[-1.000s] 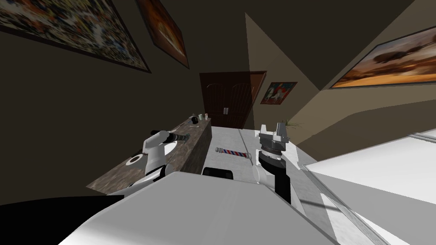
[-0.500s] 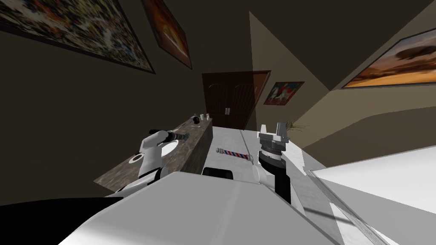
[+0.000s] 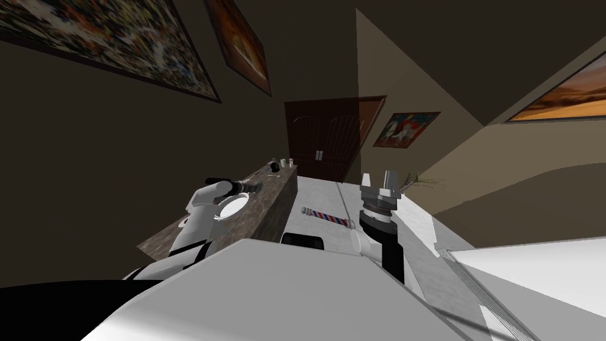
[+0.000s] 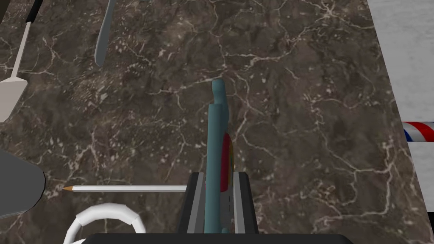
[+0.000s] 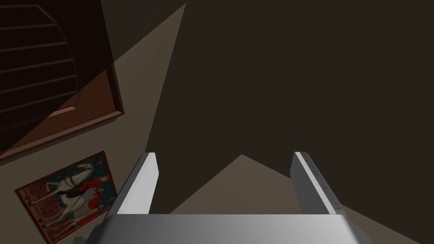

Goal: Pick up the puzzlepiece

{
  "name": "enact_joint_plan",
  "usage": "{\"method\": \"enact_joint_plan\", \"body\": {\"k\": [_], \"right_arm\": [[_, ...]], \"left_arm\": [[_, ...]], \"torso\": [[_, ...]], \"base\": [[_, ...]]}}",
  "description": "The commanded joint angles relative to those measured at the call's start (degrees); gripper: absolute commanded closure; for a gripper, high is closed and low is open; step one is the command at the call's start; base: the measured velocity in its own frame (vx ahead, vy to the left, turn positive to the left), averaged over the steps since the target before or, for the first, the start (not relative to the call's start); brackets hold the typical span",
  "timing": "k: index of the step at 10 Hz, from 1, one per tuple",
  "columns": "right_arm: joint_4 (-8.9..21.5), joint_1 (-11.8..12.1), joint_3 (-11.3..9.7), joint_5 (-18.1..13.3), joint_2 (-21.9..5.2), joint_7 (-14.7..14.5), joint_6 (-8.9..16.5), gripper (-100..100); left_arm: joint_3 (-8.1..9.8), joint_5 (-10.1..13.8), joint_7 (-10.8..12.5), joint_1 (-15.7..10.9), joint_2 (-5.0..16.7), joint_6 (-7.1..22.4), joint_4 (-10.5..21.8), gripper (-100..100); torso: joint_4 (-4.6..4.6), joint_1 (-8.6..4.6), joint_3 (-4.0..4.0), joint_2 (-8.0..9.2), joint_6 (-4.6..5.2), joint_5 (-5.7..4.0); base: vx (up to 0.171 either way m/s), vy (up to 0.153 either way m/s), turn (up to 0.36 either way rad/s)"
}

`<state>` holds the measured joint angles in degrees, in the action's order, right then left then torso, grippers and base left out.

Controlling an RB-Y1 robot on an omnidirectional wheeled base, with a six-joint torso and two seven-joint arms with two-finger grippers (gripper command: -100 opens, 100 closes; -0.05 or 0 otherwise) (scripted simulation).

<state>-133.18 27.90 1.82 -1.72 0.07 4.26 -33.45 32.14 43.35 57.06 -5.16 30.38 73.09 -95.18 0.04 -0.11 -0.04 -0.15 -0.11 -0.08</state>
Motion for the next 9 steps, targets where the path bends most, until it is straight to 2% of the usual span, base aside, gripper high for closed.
{"method": "enact_joint_plan", "body": {"k": [1,2,3,4,5,6,7,8,9], "right_arm": [[0.0,0.0,0.0,0.0,0.0,0.0,0.0,0],[0.0,-0.01,0.0,0.0,0.0,0.0,0.0,0],[0.0,0.0,0.0,0.0,0.0,0.0,0.0,0],[0.0,0.0,0.0,0.0,0.0,0.0,0.0,0],[0.0,0.0,0.0,0.0,0.0,0.0,0.0,0],[0.0,0.0,0.0,0.0,0.0,0.0,0.0,0],[0.0,0.0,0.0,0.0,0.0,0.0,0.0,0],[0.0,0.0,0.0,0.0,0.0,0.0,0.0,0],[0.0,-0.01,0.0,0.0,0.0,0.0,0.0,0]], "left_arm": [[-1.43,1.63,0.31,0.23,1.61,-0.83,0.09,100],[-3.86,3.92,2.69,2.51,3.91,-3.52,-0.7,100],[-5.19,5.36,2.69,2.51,5.47,-3.66,-0.7,100],[-7.1,7.21,5.06,4.79,7.27,-6.11,-1.5,100],[-8.85,8.9,5.06,4.79,9.0,-6.49,-1.5,100],[-10.47,10.64,7.44,7.07,10.74,-8.71,-2.29,100],[-12.16,12.38,7.44,7.07,12.49,-9.32,-2.29,100],[-12.72,12.82,7.44,7.07,13.19,-9.32,-2.29,100],[-15.0,15.13,9.82,9.35,15.43,-12.07,-3.09,100]], "torso": [[0.0,0.0,0.0,0.0,0.0,0.0],[0.01,-0.01,0.04,0.08,0.02,-0.01],[0.0,0.01,0.05,0.09,-0.09,-0.01],[0.0,0.0,0.04,0.07,-0.03,-0.03],[-0.02,-0.04,0.02,0.05,-0.09,-0.03],[-0.02,-0.09,0.0,0.02,0.02,-0.04],[-0.05,-0.09,-0.03,-0.02,-0.02,-0.04],[-0.05,-0.07,-0.04,-0.02,0.05,-0.03],[-0.04,-0.02,-0.01,0.03,0.09,-0.02]], "base": [[0.009,-0.01,-0.017],[0.028,-0.01,0.093],[0.036,-0.015,0.106],[0.049,-0.027,0.154],[0.047,-0.029,0.084],[0.06,-0.029,0.104],[0.043,-0.023,0.077],[0.013,-0.004,-0.002],[0.034,-0.006,0.101]]}}
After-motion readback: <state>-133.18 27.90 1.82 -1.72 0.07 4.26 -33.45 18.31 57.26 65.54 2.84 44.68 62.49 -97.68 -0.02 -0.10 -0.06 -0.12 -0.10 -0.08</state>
